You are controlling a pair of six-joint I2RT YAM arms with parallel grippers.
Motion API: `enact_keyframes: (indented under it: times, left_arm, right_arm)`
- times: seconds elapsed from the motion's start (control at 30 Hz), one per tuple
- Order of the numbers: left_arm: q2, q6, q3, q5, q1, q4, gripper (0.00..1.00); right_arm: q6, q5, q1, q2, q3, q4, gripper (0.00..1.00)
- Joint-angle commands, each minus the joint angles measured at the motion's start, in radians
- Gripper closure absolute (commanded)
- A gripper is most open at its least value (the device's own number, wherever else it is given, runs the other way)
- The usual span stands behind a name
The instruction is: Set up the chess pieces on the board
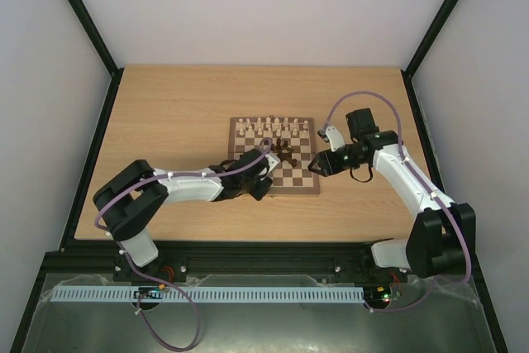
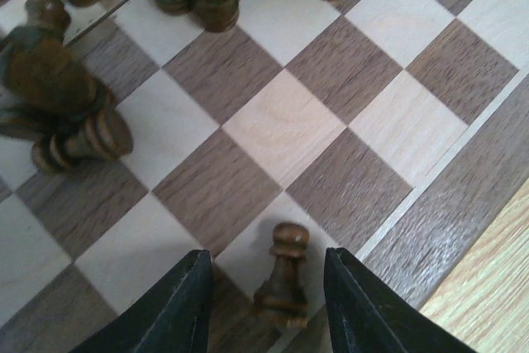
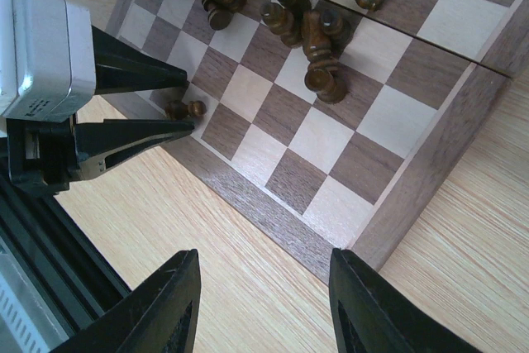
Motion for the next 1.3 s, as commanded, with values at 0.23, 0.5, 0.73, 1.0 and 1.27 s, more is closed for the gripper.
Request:
enact_keyframes:
  times: [0.23,0.5,0.73,1.0,1.27]
  left_arm:
    - [0.057,0.035,0.055,0.023,0.011,-0.122,0.69]
    - [-0.010,0.025,0.016,0.030,0.010,-0.161,0.69]
    - [-0.025,0.029,0.003,0.051,0.009,-0.148,0.74]
    - [-0.003,0.046,0.015,0.065,0.010,-0.130,0.75]
    - [0.031,0.054,0.021,0.089,0.010,-0.131,0.80]
  right_arm:
    - [-0.019,-0.042,-0.026,-0.030,-0.039,0.011,0.55]
    - [-0.014,-0.053,-0.028,-0.032,-0.048,0.017,0.55]
    - [-0.010,-0.055,-0.028,-0.030,-0.047,0.020,0.55]
    - [-0.010,-0.054,-0.028,-0.034,-0.052,0.019,0.54]
    - [-0.010,-0.055,-0.028,-0.032,-0.057,0.020,0.54]
